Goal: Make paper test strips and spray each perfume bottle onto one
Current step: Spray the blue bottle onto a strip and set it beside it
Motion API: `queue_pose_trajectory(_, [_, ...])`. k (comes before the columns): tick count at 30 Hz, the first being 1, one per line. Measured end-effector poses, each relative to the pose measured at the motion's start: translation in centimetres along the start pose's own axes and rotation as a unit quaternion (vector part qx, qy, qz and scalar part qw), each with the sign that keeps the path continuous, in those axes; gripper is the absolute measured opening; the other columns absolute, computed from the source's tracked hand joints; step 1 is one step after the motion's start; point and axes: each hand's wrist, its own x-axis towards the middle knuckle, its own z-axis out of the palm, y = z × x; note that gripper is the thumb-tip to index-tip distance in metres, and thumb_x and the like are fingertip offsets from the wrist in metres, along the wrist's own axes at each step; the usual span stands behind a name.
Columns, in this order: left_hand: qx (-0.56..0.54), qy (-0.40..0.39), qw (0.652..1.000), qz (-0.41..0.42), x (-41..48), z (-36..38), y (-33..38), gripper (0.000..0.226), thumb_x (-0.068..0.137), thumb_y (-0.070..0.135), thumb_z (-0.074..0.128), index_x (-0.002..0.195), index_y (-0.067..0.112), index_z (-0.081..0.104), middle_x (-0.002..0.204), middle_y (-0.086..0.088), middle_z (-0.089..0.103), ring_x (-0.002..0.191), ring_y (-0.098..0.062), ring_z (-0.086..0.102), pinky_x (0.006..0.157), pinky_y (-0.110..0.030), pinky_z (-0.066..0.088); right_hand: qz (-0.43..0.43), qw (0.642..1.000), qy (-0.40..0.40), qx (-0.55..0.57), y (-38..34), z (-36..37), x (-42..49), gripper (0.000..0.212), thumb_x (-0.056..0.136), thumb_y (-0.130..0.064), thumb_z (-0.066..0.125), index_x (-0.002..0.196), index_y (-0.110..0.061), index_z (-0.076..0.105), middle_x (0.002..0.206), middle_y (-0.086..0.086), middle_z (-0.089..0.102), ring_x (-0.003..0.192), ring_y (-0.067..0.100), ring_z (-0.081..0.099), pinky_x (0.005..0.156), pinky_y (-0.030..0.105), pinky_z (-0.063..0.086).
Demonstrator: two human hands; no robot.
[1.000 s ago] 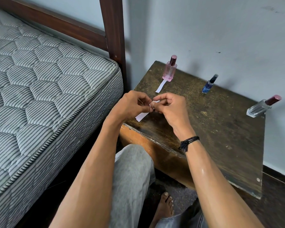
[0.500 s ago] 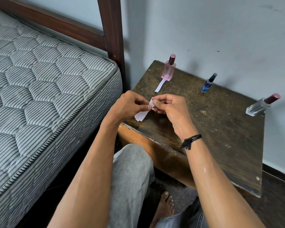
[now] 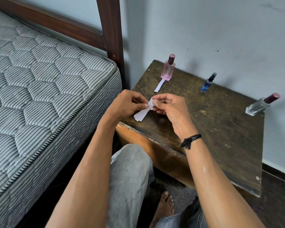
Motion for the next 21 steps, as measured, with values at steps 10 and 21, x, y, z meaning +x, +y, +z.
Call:
queue_pose_trajectory(10, [0.034,-0.031,0.999,-0.009,0.3,-0.5,-1.2,0.007,0.082,0.017,0.082,0.086,0.021,0.079,0.075,0.015,0.074,0.075,-0.004,0.068,0.077,-0.024,0.054,-0.031,0.998,0.047,-0.015,-0.6,-1.3,0.2,0.014,0.090,0.000,0.074,0.093,-0.014,0.078,0.081,0.003,0.078,0.070,0.011,0.072,0.067,0.022,0.057])
queue_pose_trajectory(21, [0.052,-0.043,0.998,-0.011,0.2,-1.1,-1.2,0.007,0.082,0.015,0.082,0.085,0.020,0.079,0.076,0.009,0.075,0.069,0.003,0.062,0.069,-0.014,0.046,-0.234,0.945,0.199,-0.116,-2.0,-5.9,-1.4,0.021,0.091,-0.008,0.074,0.098,-0.028,0.073,0.090,-0.006,0.072,0.072,0.019,0.072,0.065,0.029,0.060])
